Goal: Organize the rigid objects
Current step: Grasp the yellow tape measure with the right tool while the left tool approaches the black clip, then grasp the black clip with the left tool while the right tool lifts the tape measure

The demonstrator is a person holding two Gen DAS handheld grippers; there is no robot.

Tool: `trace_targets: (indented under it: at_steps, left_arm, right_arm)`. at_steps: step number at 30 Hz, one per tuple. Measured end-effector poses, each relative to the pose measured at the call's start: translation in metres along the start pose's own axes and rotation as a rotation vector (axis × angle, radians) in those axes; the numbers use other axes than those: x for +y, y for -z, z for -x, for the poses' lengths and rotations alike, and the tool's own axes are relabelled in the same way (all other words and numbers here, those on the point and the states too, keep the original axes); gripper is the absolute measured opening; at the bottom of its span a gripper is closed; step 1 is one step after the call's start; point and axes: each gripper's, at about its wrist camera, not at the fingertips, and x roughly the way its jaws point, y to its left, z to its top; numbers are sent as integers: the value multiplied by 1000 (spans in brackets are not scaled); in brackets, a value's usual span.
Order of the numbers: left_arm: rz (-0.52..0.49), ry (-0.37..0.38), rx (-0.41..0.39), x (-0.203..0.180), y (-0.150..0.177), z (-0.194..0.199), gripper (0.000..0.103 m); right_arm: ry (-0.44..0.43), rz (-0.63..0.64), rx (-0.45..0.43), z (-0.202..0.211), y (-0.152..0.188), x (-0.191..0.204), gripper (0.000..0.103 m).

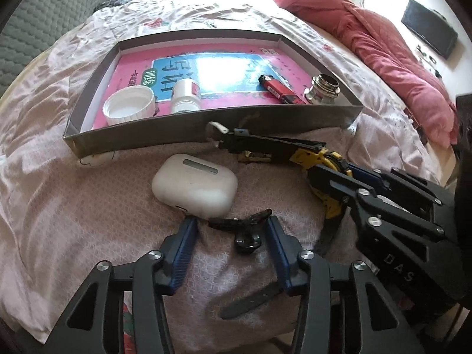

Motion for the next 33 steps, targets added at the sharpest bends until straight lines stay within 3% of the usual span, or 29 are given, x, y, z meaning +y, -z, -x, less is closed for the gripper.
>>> trace_targets:
  at_steps: [4, 19, 33]
  left_arm:
    - [25, 10, -5, 0, 3, 1, 35]
    - [40, 35, -48, 3, 3, 20, 34]
    - [27, 12, -100, 4, 1, 42, 34]
  right_arm:
    - [-19, -26, -12, 3, 1, -6, 18]
    - [-90, -53, -74, 15, -1, -11, 18]
    - [-98, -112, -132, 30, -1, -21, 18]
